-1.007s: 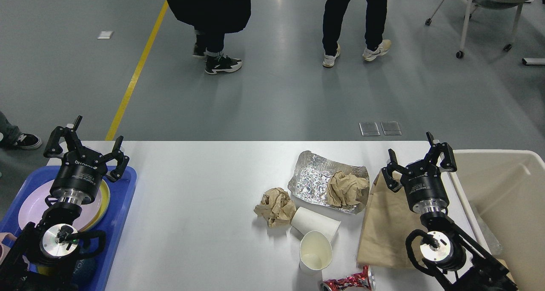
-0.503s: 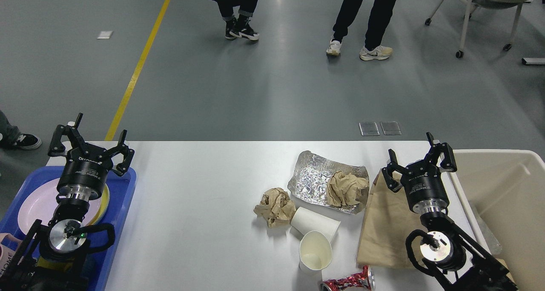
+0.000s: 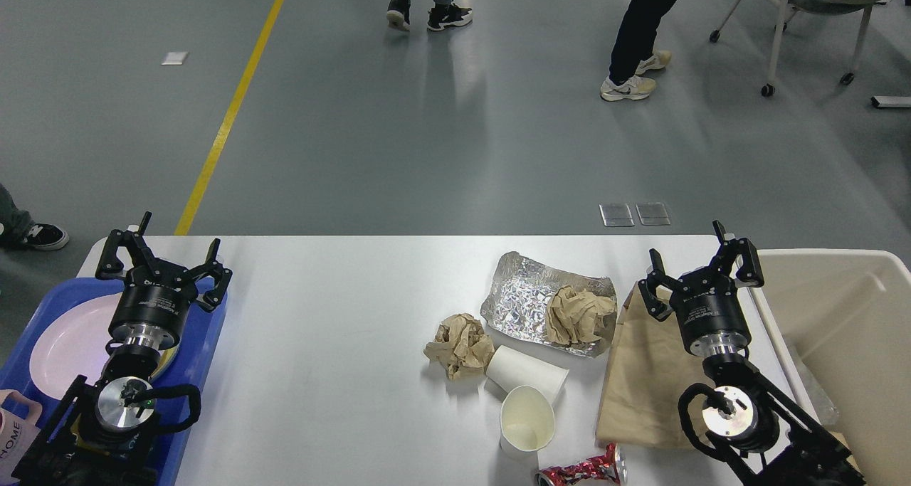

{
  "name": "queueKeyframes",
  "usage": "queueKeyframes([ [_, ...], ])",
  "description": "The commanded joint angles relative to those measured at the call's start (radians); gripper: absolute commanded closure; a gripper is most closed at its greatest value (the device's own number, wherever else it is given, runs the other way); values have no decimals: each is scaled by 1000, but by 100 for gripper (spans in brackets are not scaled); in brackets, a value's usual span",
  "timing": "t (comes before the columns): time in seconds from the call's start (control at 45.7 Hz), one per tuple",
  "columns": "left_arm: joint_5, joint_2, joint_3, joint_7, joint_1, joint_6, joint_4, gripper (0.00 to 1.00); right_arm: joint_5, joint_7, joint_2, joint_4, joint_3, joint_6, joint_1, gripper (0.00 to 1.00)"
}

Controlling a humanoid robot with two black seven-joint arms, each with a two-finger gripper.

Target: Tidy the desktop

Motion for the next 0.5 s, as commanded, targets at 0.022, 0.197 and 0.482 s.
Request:
queueKeyframes([
  [0.022, 4, 10, 26, -3, 4, -27, 1, 3, 0, 0, 0, 0, -1, 0, 0, 0],
  [0.197, 11, 10, 25, -47, 1, -110, 53, 3, 0, 0, 0, -1, 1, 0, 0, 0],
  [0.482, 10, 7, 28, -87, -2, -207, 96, 3, 0, 0, 0, -1, -1, 0, 0, 0],
])
